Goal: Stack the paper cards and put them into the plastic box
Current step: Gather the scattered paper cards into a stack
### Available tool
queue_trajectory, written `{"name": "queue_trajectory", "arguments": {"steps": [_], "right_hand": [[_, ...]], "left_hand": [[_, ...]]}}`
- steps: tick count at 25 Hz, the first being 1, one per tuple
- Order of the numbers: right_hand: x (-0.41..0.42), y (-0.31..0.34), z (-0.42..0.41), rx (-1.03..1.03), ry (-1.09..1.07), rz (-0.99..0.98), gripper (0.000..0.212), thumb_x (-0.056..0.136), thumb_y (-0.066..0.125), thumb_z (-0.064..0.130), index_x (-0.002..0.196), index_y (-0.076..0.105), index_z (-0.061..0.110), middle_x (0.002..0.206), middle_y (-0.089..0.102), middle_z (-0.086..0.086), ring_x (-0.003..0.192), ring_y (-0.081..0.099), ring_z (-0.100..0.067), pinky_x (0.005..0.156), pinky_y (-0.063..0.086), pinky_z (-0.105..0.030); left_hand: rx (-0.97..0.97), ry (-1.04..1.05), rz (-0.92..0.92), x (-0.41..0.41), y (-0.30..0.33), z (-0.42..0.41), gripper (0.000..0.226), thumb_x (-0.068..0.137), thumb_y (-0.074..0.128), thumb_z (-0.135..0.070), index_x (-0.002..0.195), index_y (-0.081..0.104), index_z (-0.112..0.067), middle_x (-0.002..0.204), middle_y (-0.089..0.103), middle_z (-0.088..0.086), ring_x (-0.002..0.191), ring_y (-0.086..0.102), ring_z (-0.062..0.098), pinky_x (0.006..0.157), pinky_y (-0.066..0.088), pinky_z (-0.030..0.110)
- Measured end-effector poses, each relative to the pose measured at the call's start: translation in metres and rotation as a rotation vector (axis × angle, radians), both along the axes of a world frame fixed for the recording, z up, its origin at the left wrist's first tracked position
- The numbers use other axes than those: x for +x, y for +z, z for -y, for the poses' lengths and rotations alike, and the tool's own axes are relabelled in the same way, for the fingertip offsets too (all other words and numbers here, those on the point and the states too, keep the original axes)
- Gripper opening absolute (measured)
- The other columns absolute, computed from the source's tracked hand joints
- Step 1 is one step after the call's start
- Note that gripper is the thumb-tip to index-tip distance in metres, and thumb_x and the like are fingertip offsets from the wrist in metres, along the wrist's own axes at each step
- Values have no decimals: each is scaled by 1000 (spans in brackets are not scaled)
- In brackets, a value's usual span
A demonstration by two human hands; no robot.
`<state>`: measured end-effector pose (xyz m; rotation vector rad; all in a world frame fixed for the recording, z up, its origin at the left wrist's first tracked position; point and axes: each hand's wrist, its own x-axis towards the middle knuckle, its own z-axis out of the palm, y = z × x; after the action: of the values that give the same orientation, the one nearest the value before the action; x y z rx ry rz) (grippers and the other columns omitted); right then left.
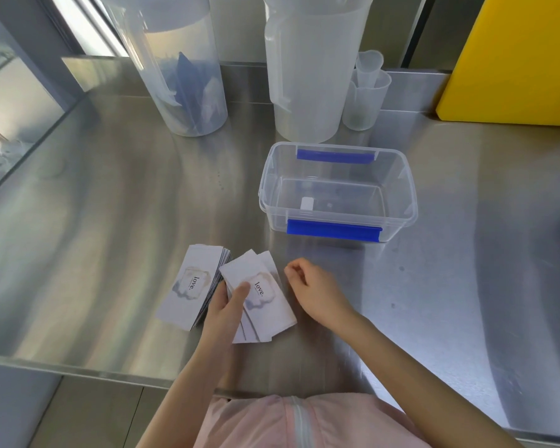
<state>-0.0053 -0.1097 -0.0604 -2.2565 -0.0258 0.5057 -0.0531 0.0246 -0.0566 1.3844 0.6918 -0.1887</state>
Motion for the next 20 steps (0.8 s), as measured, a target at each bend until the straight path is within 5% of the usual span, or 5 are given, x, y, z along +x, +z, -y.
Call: {"name": "queue_trajectory", "arguments": {"steps": [4,10,14,20], "right_hand": [[7,-11,-16,-243,113,30,44,88,49,38,118,44,6,123,48,-14,112,49,-31,89,44,-41],[13,-13,-44,-450,187,89,60,80,59,37,119,37,-2,127,40,-18,119,39,-34,94,39,-39],[11,-19,-44,-339,190,75,44,86,52,31,117,38,3,126,50,-18,118,43,-33,93,37,-41],[10,2,-8,214,-85,-56,11,92,44,20,99,44,12,101,58,-7,94,55,-25,72,43,-33]], "left_hand": [[38,93,53,-5,11,-10,16,89,49,-19,101,54,-26,85,62,-13,76,59,5,60,49,21],[74,143,71,-5,22,-29,14,90,46,-19,100,54,-25,84,61,-9,72,58,8,57,47,26],[76,136,71,-4,24,-33,15,89,47,-19,83,56,-30,87,61,-6,76,58,12,69,48,33],[56,108,74,-1,19,-28,11,88,48,-22,96,54,-27,93,61,-5,90,59,19,86,48,44]]}}
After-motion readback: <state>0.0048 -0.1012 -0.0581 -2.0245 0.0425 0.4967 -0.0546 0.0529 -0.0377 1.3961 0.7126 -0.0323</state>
